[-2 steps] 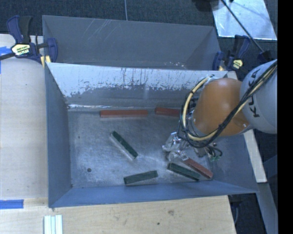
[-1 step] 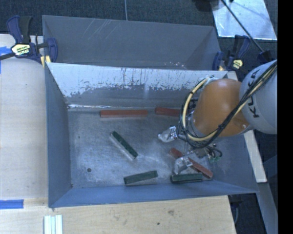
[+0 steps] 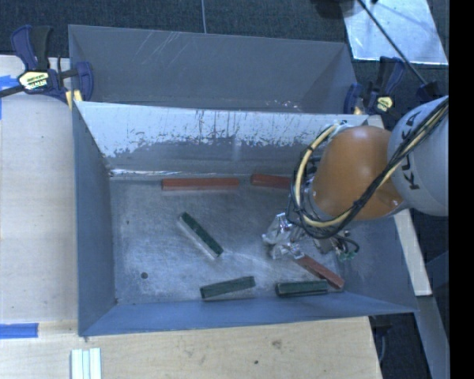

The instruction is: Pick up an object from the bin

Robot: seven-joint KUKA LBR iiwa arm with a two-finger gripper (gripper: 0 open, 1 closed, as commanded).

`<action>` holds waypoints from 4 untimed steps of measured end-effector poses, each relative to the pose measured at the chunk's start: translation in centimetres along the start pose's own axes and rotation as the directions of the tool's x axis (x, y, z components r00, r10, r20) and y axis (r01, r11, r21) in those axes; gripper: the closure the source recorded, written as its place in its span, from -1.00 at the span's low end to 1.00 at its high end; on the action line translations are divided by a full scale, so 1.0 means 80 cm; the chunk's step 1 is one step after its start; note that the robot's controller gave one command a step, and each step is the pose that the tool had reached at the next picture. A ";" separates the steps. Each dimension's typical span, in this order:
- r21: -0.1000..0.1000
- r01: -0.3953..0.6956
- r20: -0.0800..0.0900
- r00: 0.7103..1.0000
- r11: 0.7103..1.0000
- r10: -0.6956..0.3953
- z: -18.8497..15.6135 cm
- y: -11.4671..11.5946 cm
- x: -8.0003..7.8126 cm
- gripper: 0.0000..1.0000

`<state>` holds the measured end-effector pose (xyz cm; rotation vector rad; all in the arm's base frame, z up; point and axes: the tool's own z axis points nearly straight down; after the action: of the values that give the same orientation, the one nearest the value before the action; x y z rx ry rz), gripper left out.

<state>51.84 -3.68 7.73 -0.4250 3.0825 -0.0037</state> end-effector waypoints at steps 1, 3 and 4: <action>-0.002 0.000 -0.009 1.000 1.000 0.000 0.002 0.000 0.003 -1.00; -0.001 -0.001 -0.009 1.000 1.000 0.001 0.002 0.000 0.003 -1.00; 0.000 -0.001 -0.001 1.000 1.000 0.001 0.000 0.000 0.000 1.00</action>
Offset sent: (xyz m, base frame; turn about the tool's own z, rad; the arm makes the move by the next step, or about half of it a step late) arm 0.0000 0.0000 0.0000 0.0000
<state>51.82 -3.71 7.72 -0.4228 3.0835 -0.0039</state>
